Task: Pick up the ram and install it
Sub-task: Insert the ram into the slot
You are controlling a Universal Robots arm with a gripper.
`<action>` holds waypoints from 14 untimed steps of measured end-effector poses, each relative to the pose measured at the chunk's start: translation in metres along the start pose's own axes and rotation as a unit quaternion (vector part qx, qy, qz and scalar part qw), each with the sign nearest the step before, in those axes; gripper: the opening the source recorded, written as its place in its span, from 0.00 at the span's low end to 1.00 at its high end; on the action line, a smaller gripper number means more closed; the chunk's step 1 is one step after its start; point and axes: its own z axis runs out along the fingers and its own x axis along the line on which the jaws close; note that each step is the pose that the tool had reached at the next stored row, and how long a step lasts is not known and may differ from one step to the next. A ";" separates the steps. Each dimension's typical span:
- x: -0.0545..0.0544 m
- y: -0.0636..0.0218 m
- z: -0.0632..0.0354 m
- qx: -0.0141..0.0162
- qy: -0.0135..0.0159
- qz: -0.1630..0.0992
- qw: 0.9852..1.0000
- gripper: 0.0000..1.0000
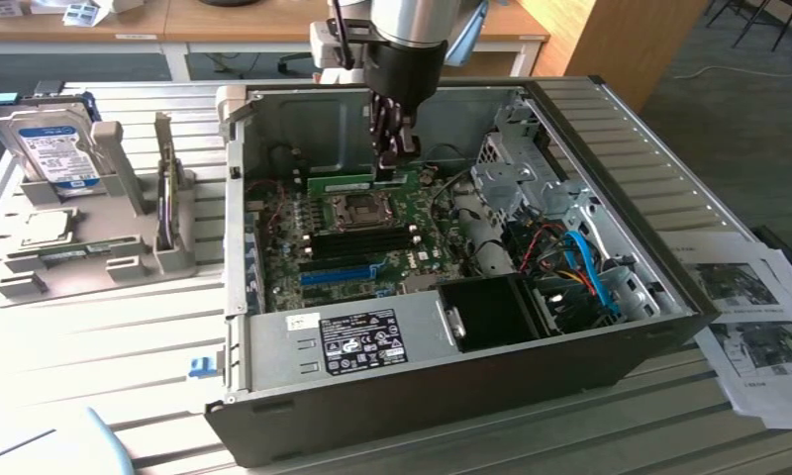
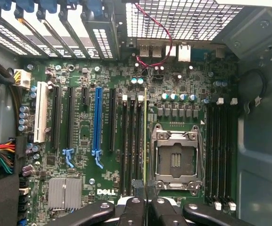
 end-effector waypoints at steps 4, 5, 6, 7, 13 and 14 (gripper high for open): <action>0.000 0.0000 0.0001 0.002 0.000 0.000 1.000 0.11; 0.000 0.0000 0.0001 0.002 0.000 0.000 1.000 0.11; 0.000 0.0000 0.0000 0.002 0.000 0.000 1.000 0.11; 0.000 0.0001 0.0000 0.002 0.000 0.000 1.000 0.11; 0.001 0.0001 0.0008 0.002 0.000 0.000 1.000 0.11; 0.001 0.0001 0.0011 0.002 0.000 0.000 1.000 0.11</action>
